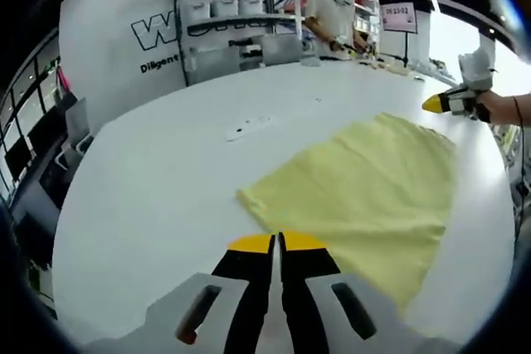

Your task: Fold the garment on the visible template until the final outline fits inside the template.

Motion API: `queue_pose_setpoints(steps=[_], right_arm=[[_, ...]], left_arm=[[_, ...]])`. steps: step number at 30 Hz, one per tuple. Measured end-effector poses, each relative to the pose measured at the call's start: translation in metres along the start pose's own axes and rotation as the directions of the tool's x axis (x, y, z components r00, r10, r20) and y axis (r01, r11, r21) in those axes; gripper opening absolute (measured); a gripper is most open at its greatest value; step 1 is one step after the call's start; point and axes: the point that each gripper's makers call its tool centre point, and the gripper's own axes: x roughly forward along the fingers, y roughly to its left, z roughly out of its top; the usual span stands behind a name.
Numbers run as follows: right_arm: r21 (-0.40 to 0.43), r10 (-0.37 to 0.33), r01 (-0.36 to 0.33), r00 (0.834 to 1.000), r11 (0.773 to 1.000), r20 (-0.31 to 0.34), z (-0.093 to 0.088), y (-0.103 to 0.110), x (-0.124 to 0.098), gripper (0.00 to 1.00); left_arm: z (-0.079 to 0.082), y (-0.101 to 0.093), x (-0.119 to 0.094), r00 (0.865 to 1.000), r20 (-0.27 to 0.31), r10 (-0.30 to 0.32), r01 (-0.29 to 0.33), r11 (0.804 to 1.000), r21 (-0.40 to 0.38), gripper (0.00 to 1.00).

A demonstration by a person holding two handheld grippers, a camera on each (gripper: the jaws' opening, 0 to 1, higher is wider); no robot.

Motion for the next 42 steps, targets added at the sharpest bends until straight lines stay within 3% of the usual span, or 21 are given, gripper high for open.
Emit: queue_pose_setpoints(steps=[7,16,23,27,34,35,38,42], right_arm=[[0.006,0.005,-0.005,1.000,1.000,0.000,-0.011,0.002,-0.012,0.00],[0.033,0.042,-0.041,0.999,0.999,-0.011,-0.031,0.012,-0.030,0.00],[0.076,0.105,-0.104,0.994,0.992,-0.019,-0.050,0.028,-0.042,0.08],[0.088,0.120,-0.116,0.992,0.989,-0.036,-0.061,0.034,-0.047,0.14],[0.138,0.157,-0.150,0.987,0.979,-0.042,-0.075,0.038,-0.054,0.17],[0.137,0.165,-0.158,0.986,0.978,-0.041,-0.076,0.039,-0.055,0.16],[0.136,0.174,-0.165,0.983,0.977,-0.057,-0.083,0.043,-0.054,0.18],[0.166,0.193,-0.181,0.980,0.969,-0.057,-0.084,0.047,-0.052,0.15]], left_arm=[[0.002,-0.017,-0.008,0.999,0.028,-0.045,0.046,0.997,-0.061,0.06],[-0.021,-0.032,-0.025,0.997,0.020,-0.070,0.071,0.991,-0.110,0.11],[-0.042,-0.045,-0.037,0.996,0.009,-0.094,0.094,0.983,-0.156,0.16],[-0.048,-0.055,-0.044,0.992,0.037,-0.123,0.128,0.962,-0.242,0.19],[-0.062,-0.065,-0.047,0.990,0.046,-0.132,0.140,0.953,-0.268,0.20],[-0.063,-0.068,-0.048,0.988,0.055,-0.143,0.153,0.938,-0.312,0.20],[-0.066,-0.070,-0.048,0.987,0.056,-0.149,0.159,0.929,-0.333,0.19],[-0.067,-0.077,-0.048,0.980,0.075,-0.186,0.201,0.898,-0.391,0.11]])
